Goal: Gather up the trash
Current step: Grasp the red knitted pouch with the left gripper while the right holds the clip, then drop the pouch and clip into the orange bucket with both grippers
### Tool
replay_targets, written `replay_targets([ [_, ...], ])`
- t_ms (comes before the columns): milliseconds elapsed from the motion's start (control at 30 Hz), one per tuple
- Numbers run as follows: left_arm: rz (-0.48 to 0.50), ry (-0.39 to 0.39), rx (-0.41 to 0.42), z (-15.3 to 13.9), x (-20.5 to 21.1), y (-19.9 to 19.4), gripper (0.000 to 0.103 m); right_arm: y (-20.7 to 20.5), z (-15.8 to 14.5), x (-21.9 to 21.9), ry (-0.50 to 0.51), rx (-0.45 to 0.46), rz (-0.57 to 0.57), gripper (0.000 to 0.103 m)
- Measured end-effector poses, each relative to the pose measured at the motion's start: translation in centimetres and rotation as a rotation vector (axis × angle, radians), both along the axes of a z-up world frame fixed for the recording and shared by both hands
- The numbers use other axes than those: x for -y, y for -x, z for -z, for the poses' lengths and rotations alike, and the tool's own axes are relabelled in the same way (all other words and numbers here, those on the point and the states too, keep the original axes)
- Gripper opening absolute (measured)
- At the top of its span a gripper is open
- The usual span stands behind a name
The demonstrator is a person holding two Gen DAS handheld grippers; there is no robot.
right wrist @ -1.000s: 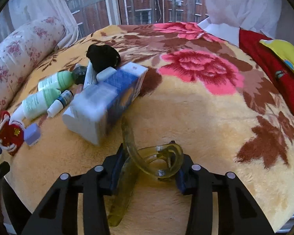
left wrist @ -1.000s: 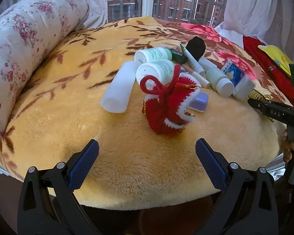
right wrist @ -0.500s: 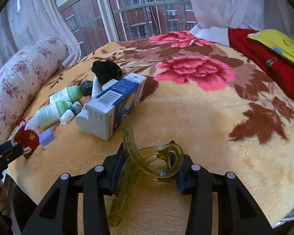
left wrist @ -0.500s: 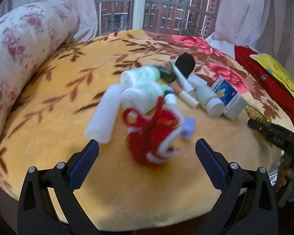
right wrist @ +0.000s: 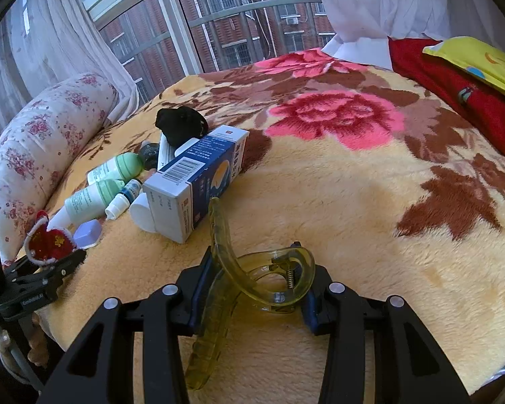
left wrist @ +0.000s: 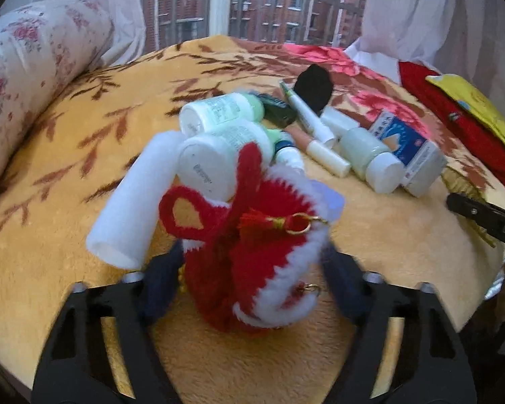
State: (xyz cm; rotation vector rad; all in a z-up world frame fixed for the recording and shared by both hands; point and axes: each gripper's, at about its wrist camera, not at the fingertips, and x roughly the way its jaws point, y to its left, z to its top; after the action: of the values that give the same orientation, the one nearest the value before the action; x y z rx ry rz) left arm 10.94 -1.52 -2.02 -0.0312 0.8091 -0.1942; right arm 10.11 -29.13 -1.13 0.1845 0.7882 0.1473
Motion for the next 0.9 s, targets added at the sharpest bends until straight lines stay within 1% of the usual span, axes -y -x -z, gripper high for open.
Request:
replay_targets([
  [67, 0.001, 0.014, -0.007, -0.1, -0.2, -0.5, 0.047, 0.1, 0.0, -0.1, 0.000, 0.002, 0.004, 0.044],
  [100, 0.000, 0.019, -0.011, -0.1, -0.2, -0.8, 0.044, 0.1, 0.0, -0.1, 0.003, 0.002, 0.006, 0.044],
  [200, -0.002, 0.027, 0.002, -0.1, -0.3, -1.1, 0.039, 0.2, 0.1, -0.3, 0.006, 0.002, 0.013, 0.044],
  [367, -0.004, 0.037, 0.047, -0.2, -0.3, 0.1, 0.029, 0.3, 0.0, -0.3, 0.007, 0.010, 0.018, 0.044],
  [467, -0.018, 0.051, 0.045, -0.9, -0.3, 1.3, 0.026, 0.9, -0.5, -0.2, -0.006, 0.033, 0.042, 0.043],
  [533, 0.018, 0.091, 0.089, -2.6, 0.1, 4.0, 0.026, 2.1, -1.6, -0.7, 0.004, 0.077, 0.042, 0.043],
  [633, 0.086, 0.079, 0.135, -4.2, 1.1, 8.2, 0.026, 4.7, -3.8, -2.2, -0.007, 0.119, -0.026, 0.043],
  [733, 0.125, 0.050, 0.154, -5.0, 1.5, 11.7, 0.026, 8.3, -5.8, -3.7, -0.026, 0.145, -0.134, 0.043],
  [833, 0.139, 0.052, 0.160, -5.0, 1.0, 14.7, 0.026, 12.0, -6.2, -5.0, -0.041, 0.127, -0.222, 0.043],
  [900, 0.146, 0.064, 0.138, -4.0, 0.8, 16.0, 0.026, 13.8, -5.3, -5.9, -0.039, 0.084, -0.266, 0.044],
])
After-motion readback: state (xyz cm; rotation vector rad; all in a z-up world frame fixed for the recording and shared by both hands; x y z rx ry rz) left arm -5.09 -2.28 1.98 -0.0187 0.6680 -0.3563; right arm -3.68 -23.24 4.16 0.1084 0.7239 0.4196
